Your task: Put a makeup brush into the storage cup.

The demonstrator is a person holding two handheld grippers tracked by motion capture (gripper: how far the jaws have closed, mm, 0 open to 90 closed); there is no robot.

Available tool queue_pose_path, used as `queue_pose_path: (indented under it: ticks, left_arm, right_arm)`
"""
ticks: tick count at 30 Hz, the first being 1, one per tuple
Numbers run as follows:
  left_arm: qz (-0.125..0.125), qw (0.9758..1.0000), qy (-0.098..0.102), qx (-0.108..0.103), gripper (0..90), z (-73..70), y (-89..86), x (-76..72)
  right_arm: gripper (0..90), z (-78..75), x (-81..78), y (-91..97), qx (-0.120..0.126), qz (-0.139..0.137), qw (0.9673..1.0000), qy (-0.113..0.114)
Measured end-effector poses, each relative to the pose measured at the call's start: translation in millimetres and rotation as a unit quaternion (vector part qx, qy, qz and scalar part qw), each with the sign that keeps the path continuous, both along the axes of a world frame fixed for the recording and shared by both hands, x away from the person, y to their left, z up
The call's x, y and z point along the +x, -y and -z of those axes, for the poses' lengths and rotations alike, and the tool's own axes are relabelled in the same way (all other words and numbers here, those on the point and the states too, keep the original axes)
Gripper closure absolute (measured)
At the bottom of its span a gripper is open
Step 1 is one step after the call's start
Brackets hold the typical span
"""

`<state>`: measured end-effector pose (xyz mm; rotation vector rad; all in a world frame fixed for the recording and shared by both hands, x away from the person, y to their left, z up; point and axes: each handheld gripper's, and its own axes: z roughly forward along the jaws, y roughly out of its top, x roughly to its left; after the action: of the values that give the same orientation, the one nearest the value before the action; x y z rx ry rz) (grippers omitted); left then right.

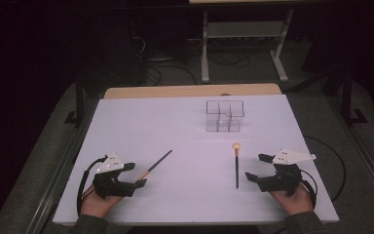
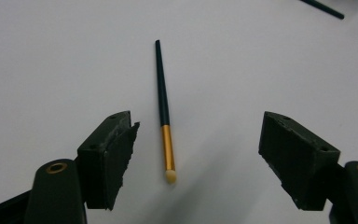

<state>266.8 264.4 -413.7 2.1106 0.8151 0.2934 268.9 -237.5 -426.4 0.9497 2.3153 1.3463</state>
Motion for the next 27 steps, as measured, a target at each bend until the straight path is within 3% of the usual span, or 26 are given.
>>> queue_pose_path:
  ticks: [3,5,10,15,18,22,27]
  left_arm:
    - [-0.004,0.9999,-0.009,0.005,26.9,-1.4,0.1,4.9]
    - [-0.001,0.9996,-0.013,0.025,28.2,-3.0,0.8,10.4]
    - [0.003,0.9995,-0.015,0.029,34.1,-4.8,2.9,16.5]
    - [0.008,0.9979,-0.021,0.060,37.1,-7.6,9.8,25.4]
    - [0.007,0.9977,-0.026,0.062,38.9,-7.5,11.8,28.9]
    - [0.008,0.9956,-0.043,0.082,40.6,-3.2,16.9,36.5]
    - [0.006,0.9940,-0.063,0.090,45.8,0.0,21.2,41.3]
  right_arm:
    - [16.0,0.5,0.6,-0.6,-0.003,-0.001,1.0000,0.000]
    - [15.9,1.1,1.4,-0.3,-0.004,-0.001,1.0000,-0.005]
    - [15.9,1.4,1.1,-0.3,-0.008,-0.002,1.0000,-0.005]
    - [15.9,1.6,1.5,-0.3,-0.009,-0.002,0.9999,-0.009]
    - [16.0,1.7,1.6,-0.4,-0.010,-0.002,0.9999,-0.010]
    - [16.4,1.4,1.5,-0.1,-0.010,-0.003,0.9999,-0.010]
    - [16.5,1.7,1.7,-1.0,-0.012,-0.004,0.9999,-0.011]
